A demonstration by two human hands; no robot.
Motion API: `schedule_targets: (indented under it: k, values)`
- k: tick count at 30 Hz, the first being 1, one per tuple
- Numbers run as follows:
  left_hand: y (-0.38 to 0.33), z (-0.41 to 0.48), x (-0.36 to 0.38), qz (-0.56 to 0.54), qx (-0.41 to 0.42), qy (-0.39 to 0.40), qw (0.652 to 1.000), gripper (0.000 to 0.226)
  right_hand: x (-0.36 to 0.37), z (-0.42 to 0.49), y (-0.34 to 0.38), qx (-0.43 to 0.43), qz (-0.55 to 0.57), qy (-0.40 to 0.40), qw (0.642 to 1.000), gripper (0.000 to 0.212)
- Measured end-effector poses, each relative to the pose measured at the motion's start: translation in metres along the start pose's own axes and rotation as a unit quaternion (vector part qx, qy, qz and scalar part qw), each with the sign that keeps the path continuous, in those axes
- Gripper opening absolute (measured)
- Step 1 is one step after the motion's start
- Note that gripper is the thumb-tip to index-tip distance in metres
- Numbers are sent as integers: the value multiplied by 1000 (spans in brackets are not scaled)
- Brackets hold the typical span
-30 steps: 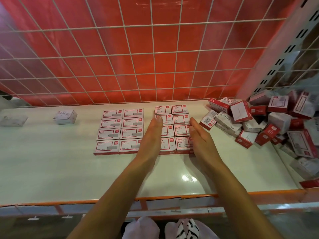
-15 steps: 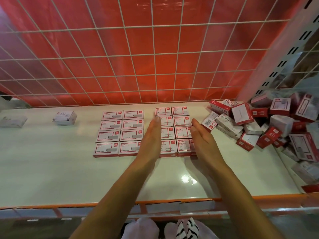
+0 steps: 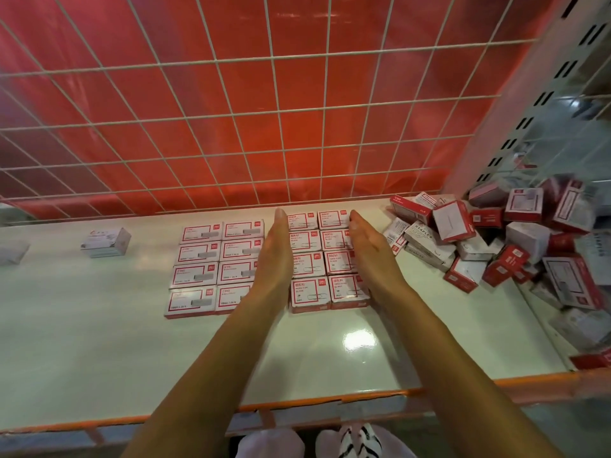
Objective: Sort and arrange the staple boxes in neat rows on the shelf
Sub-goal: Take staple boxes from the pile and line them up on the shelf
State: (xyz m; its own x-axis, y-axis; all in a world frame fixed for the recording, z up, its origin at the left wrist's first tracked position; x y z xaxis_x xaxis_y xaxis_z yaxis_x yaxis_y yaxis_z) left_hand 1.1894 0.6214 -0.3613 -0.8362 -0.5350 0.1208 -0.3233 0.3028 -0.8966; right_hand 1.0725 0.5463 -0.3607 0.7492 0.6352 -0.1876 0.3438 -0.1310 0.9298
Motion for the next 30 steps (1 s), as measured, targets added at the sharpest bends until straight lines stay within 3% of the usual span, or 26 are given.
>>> schedule_targets:
  k: [3,9,14,23,26,28,30]
  values:
    - [1,1,1,-13,-4,1,1000,58,0,-2,2,-5,-7,-6,1000,53]
    - [2,0,4,-9,4,6,1000,54,1,0,6,-16,-55,-5,998,46]
    - [1,-1,3,3,12,-2,1000,50,2,-2,6,-25,-33,-7,999,38]
    - [0,-9,0,-5,6,-18,1000,52,-4,-13,11,-17,-4,-11,1000,45]
    - [-3,-17,-1,58,40,-53,996,69,-9,-28,19,-33,-46,-28,998,48]
    - [-11,-23,4,170,82,-56,980,84,-12,-37,22,-47,-75,-39,995,48]
    - [-21,-34,17,275,127,-53,952,67,-12,-44,23,-69,-104,-39,991,43]
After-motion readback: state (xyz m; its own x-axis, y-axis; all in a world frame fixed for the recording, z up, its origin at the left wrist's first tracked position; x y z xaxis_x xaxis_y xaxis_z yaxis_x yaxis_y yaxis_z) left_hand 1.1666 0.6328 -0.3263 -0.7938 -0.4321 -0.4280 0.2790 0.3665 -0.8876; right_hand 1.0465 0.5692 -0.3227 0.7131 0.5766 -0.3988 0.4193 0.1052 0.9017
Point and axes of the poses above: each hand's wrist, its own z-axis towards the middle knuckle, its own x-axis out of the palm, y = z × x, the point moved 5 cm from there along z, towards the middle knuckle, and after that the axes turned 7 degrees about y, right-handed, at the moved point
